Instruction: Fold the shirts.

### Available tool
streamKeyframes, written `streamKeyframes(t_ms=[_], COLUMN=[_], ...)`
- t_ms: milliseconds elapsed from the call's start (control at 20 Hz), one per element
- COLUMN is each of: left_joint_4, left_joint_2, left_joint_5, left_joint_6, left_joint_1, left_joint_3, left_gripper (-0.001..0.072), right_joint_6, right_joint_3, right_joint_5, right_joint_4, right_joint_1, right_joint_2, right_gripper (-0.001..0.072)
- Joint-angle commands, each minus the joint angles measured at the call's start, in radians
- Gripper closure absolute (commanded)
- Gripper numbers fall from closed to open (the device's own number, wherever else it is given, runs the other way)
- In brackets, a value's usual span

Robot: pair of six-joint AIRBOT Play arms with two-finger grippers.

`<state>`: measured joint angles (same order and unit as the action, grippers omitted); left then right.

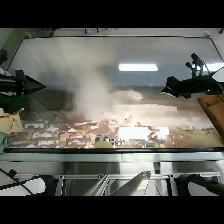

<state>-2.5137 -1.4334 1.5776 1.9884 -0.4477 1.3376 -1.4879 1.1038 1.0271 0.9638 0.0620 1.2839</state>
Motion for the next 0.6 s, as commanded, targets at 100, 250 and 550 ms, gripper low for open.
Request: streamKeyframes(t_ms=[100,250,550], left_joint_4=[0.000,0.000,0.000], left_joint_2=[0.001,0.001,0.001], left_joint_5=[0.000,-0.008,-0.072], left_joint_6=[0.000,0.001,0.000], left_joint_1=[0.000,0.000,0.002], left_joint_3=[0.000,0.000,0.000], left_gripper=[0.0698,0.0698,0.0699], right_joint_6=[0.000,-0.001,0.000], right_joint_3=[0.000,0.000,0.000], right_joint_5=[0.000,0.000,0.000], right_joint_4=[0.000,0.000,0.000], right_joint_1=[0.000,0.000,0.000], right_joint_2=[0.001,0.001,0.001], right_gripper=[0.0693,0.0694,0.0693])
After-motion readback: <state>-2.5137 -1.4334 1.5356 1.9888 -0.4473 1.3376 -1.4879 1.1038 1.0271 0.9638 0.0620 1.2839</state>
